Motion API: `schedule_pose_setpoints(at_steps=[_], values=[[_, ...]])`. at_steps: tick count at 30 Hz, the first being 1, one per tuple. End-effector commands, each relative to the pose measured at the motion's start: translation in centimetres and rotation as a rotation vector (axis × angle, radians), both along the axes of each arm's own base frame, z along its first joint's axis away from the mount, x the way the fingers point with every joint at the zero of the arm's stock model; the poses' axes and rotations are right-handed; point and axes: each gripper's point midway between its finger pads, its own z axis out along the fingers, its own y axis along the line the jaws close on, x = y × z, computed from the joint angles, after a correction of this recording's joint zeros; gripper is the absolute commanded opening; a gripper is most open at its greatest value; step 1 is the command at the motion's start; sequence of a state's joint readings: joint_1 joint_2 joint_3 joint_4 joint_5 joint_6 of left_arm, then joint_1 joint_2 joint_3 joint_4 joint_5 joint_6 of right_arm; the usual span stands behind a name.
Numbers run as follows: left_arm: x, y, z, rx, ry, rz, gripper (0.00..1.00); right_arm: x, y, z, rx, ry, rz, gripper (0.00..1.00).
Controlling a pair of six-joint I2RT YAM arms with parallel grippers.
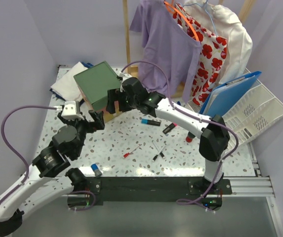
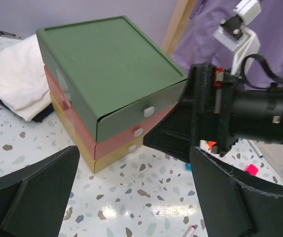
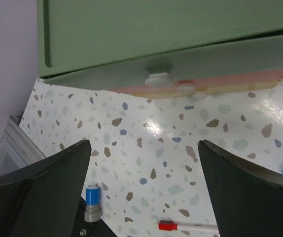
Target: Organize the desk
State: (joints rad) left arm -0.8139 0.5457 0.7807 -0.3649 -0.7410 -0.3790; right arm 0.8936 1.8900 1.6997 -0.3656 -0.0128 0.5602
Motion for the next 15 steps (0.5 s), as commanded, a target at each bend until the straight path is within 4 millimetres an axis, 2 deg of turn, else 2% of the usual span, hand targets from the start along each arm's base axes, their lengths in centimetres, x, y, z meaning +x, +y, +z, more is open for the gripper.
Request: schedule_pose_setpoints(at_steps=[1,3,6,8,9,10,12,13,15], values=[[1.8,-0.1,3.4,-0.033,-0.026,0.035,1.0,1.7,2.0,2.6,0.103,-0.016,-0.048,0.93],[3.0,-0.2,3.4,-0.024,-0.004,0.032,1.0,1.9,2.4,2.6,0.107,-0.016,-0.048,0.92],[5.0,0.7,3.5,-0.037,0.015,0.022,1.0,2.0,2.6,2.6,0.109,-0.017,-0.048,0.91],[6.8,1.6,2.8,-0.059,0.063,0.013,1.0,2.3,2.4,2.5,0.107,-0.016,-0.054,0.9],[7.5,3.1,2.1,-0.088,0.095,0.061,1.0,2.6,2.5,2.5,0.109,-0.016,-0.058,0.87],[8.2,2.9,1.3,-0.105,0.131,0.041,1.0,2.8,2.4,2.5,0.11,-0.019,-0.06,0.87],[8.8,3.8,0.7,-0.145,0.147,0.069,1.0,3.0,2.7,3.1,0.125,-0.023,-0.046,0.84],[9.0,3.6,0.1,-0.158,0.16,0.052,1.0,3.3,2.7,3.0,0.125,-0.028,-0.042,0.82],[9.3,3.9,0.2,-0.191,0.146,0.06,1.0,3.5,2.9,3.2,0.131,-0.036,-0.027,0.79]])
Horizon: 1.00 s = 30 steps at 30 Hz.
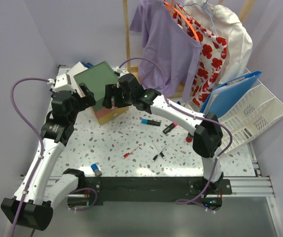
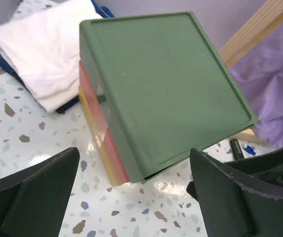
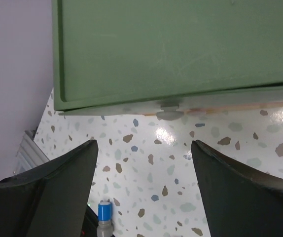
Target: Organize the desk
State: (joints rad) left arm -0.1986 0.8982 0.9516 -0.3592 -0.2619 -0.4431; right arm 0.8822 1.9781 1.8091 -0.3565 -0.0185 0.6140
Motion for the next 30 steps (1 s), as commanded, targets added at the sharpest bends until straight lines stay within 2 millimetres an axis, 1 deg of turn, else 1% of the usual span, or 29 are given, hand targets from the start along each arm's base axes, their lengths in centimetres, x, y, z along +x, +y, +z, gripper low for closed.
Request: schedule_pose_setpoints(at_steps=[1,3,4,5,6,7,13,14,16,18,19,21,24,25,28,29,30], values=[[0.7,-1.7,1.4,-0.136,-0.053,-0.086,1.0,1.7,1.1,2.6,0.075,-0.056,0.012,0.74],[1.1,-1.1,0.7,-0.172,-0.028,-0.056,0.99,1.8,1.2,2.3,0.08,-0.047,0.024,0.68],[1.5,-1.1,-0.1,-0.186,-0.002,-0.052,0.99,1.9,1.4,2.0,0.081,-0.041,0.029,0.65],[1.7,-1.0,-0.6,-0.198,0.015,-0.048,0.98,1.8,1.5,1.9,0.081,-0.041,0.034,0.64],[2.0,-0.6,-0.9,-0.218,0.021,-0.032,0.98,1.9,1.5,1.9,0.082,-0.043,0.033,0.64],[2.1,-0.7,-1.4,-0.232,0.033,-0.041,0.97,2.1,1.5,1.9,0.083,-0.044,0.031,0.64],[2.9,-0.5,-2.1,-0.252,0.047,-0.034,0.87,2.9,1.7,2.2,0.076,-0.068,0.02,0.63],[3.0,-0.4,-2.2,-0.252,0.049,-0.032,0.86,3.1,1.7,2.5,0.08,-0.075,0.019,0.63],[3.1,-0.5,-2.6,-0.254,0.059,-0.03,0.82,3.5,1.7,2.2,0.075,-0.073,0.014,0.62],[3.2,-0.4,-2.9,-0.251,0.063,-0.027,0.79,3.9,1.7,2.3,0.078,-0.077,0.013,0.6],[3.3,-0.3,-3.4,-0.248,0.075,-0.02,0.77,4.0,1.6,2.5,0.081,-0.079,0.011,0.6],[3.5,-0.1,-3.8,-0.242,0.083,-0.015,0.75,4.3,1.5,2.5,0.083,-0.082,0.013,0.58],[3.8,-0.1,-4.6,-0.234,0.1,-0.015,0.71,4.4,1.5,2.5,0.09,-0.081,0.022,0.54],[3.9,0.0,-4.9,-0.231,0.109,-0.012,0.69,4.3,1.7,2.5,0.093,-0.083,0.029,0.5],[4.1,0.0,-5.2,-0.23,0.114,-0.012,0.63,4.3,1.7,2.1,0.095,-0.075,0.038,0.46],[4.2,0.0,-5.3,-0.231,0.112,-0.012,0.62,4.4,1.7,2.3,0.1,-0.077,0.04,0.41],[4.1,0.0,-5.5,-0.226,0.118,-0.013,0.61,4.3,1.8,2.2,0.103,-0.074,0.047,0.38]])
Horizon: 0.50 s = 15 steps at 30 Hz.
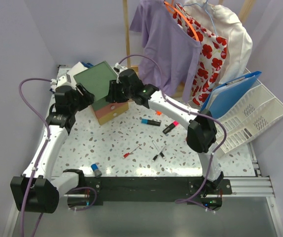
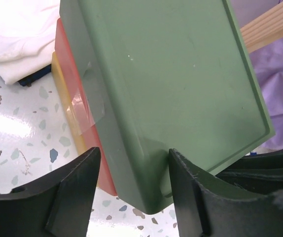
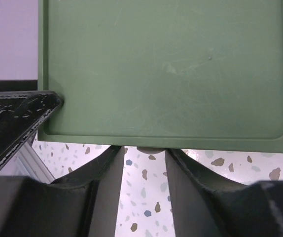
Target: Organize the desk
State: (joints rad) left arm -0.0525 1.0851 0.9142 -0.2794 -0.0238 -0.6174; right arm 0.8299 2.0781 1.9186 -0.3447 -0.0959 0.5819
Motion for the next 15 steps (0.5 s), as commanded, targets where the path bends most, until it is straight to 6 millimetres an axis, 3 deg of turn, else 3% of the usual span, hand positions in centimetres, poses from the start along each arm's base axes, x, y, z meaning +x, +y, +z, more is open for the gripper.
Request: schedule_pose_setpoints(at_steps=[1,6,11,12,13,15], values=[[0.6,0.4,0.3,0.005,-0.03,0.003,0.58,1.2,1.1,2.6,0.081,-0.064,0.019,0.35],[0.6,0.5,0.0,0.009,-0.027,0.008,0.52,1.1,0.7,2.5,0.081,-0.059,0.021,0.18],[0.9,0.8,-0.1,0.001,-0.03,0.025,0.46,0.4,-0.7,2.2,0.073,-0.052,0.029,0.13],[0.9,0.9,-0.1,0.001,-0.029,0.034,0.45,0.1,-1.0,3.4,0.089,-0.068,0.031,0.13],[1.0,1.0,-0.1,0.001,-0.032,0.037,0.44,-0.4,-1.4,2.6,0.074,-0.059,0.038,0.12],[1.1,1.1,-0.2,-0.004,-0.03,0.047,0.43,-1.1,-2.0,3.7,0.088,-0.073,0.045,0.12]])
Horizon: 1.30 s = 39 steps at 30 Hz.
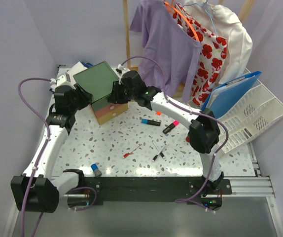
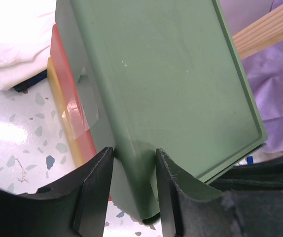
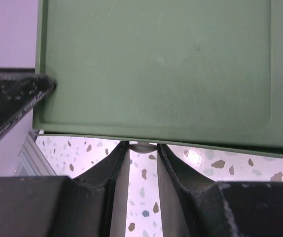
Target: Organize the desk
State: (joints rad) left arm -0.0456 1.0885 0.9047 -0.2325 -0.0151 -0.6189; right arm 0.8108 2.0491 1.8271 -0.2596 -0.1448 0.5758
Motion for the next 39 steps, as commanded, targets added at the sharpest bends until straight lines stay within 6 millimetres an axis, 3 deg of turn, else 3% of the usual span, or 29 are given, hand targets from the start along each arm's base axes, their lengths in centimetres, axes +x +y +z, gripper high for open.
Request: schedule_pose_setpoints(at_steps=[1,10,16,20,21,22,25,28,31,34,38,39], values=[[0.5,1.1,-0.7,0.002,0.003,0.049,0.42,-1.6,-1.9,3.8,0.051,-0.057,0.019,0.12],[0.7,1.2,-0.9,-0.01,0.002,0.065,0.4,-5.0,-5.2,3.6,0.05,-0.036,0.023,0.12],[0.9,1.0,-0.8,-0.02,-0.004,0.055,0.4,-5.8,-6.1,3.3,0.041,-0.049,0.029,0.18],[0.9,1.0,-0.2,-0.018,-0.016,0.051,0.4,-6.0,-5.8,3.2,0.04,-0.048,0.051,0.35],[0.9,1.1,0.0,-0.014,-0.018,0.056,0.4,-6.1,-5.9,3.1,0.028,-0.053,0.063,0.5],[0.8,1.2,0.1,-0.01,-0.016,0.057,0.41,-6.2,-5.8,3.4,0.026,-0.059,0.076,0.54],[0.6,1.4,2.0,0.012,-0.053,0.054,0.46,-6.5,-6.5,4.1,-0.009,-0.107,0.101,0.68],[0.1,1.5,3.7,0.029,-0.088,0.045,0.6,-6.9,-7.6,5.0,-0.061,-0.158,0.129,0.75],[-0.8,1.4,5.4,0.051,-0.13,0.025,0.73,-8.5,-8.7,5.5,-0.12,-0.225,0.248,0.82],[-2.0,1.3,6.6,0.097,-0.165,-0.015,0.85,-11.6,-9.8,6.1,-0.169,-0.332,0.475,0.86],[-4.4,0.5,7.5,0.169,-0.215,-0.108,0.94,-15.1,-12.3,5.0,-0.272,-0.49,0.785,0.89],[-4.9,0.3,7.0,0.178,-0.21,-0.125,0.94,-16.3,-12.8,4.2,-0.264,-0.495,0.859,0.89]])
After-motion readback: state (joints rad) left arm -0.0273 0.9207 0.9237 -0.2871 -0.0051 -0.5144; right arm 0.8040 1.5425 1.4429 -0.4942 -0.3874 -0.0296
